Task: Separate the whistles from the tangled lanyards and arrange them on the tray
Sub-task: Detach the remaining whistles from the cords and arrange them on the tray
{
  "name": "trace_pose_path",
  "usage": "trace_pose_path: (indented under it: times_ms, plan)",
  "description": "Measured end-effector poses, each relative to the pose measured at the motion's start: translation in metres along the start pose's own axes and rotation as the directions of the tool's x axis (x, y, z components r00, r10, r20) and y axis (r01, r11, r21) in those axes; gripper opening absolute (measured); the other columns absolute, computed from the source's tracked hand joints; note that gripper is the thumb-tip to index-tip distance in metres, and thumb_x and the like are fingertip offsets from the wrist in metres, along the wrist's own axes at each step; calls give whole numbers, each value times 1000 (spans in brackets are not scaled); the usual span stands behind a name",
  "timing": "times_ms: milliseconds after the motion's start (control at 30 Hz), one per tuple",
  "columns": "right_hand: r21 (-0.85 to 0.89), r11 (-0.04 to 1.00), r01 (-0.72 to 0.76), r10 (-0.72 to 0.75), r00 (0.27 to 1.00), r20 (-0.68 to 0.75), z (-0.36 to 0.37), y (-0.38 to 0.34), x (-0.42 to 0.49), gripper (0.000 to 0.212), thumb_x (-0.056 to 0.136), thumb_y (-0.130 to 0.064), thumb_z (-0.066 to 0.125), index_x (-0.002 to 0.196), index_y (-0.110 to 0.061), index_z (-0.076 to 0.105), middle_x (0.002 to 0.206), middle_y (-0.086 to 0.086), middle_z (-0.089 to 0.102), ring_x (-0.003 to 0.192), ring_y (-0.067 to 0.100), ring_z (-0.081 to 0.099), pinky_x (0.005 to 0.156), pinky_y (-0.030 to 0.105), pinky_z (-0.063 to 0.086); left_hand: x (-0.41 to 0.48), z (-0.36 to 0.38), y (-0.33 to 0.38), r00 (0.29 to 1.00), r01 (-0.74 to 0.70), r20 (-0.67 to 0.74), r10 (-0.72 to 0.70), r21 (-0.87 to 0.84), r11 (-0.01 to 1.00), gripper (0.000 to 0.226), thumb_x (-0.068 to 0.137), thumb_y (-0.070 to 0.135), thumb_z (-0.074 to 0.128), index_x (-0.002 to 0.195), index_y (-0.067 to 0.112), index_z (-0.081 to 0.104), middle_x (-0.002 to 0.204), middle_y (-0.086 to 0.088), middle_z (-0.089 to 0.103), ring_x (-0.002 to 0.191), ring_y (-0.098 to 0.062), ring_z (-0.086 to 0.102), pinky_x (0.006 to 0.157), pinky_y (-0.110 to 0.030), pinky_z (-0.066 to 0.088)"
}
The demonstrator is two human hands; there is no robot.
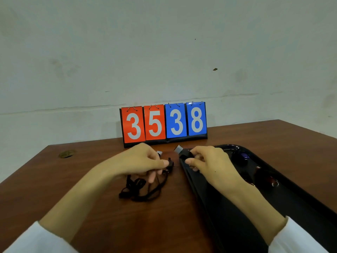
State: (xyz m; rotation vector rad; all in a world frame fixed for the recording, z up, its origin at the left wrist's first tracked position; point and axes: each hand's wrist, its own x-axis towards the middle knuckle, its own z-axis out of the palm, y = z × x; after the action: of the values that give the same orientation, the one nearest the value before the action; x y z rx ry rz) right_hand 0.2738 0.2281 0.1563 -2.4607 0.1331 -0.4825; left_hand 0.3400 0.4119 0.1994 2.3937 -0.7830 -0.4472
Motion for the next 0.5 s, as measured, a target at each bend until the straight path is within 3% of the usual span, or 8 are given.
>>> trace_pose_path:
  times_ms: [100, 233, 400, 500]
  plan:
    - [10, 1000, 27, -28, 998, 65, 1, -3, -2, 19, 84, -31, 64, 102, -24, 66, 76, -9, 67, 73, 1, 62, 72, 15, 48, -2, -6, 1, 966, -230, -119, 229, -1, 973, 14, 88, 27, 61, 81, 18, 69, 61, 7, 65, 56, 2, 58, 57, -13, 47]
    - [59, 993, 104, -112, 985, 134, 3, -8, -3, 17, 79, -27, 70, 95, -22, 69, 75, -9, 67, 72, 3, 63, 77, 24, 54, -1, -5, 0, 890, -407, -196, 411, 62, 911, 7, 85, 23, 65, 81, 27, 69, 80, 11, 70, 79, 1, 63, 73, -7, 46]
    - [115, 970, 213, -229, 963, 140, 6, -15, -7, 11, 74, -30, 74, 75, -25, 64, 67, -12, 61, 67, 0, 60, 71, 19, 53, 4, 0, -4, 871, -437, -245, 426, 14, 900, 8, 84, 24, 65, 82, 30, 69, 80, 10, 70, 81, -2, 63, 72, -9, 47]
    - [209, 951, 226, -249, 964, 94, 5, -19, -11, 8, 75, -28, 73, 77, -26, 66, 66, -13, 61, 68, -4, 59, 65, 11, 48, 2, -1, -6, 911, -385, -240, 335, -207, 899, 11, 78, 34, 63, 80, 26, 71, 71, 4, 67, 57, -18, 57, 55, -18, 45]
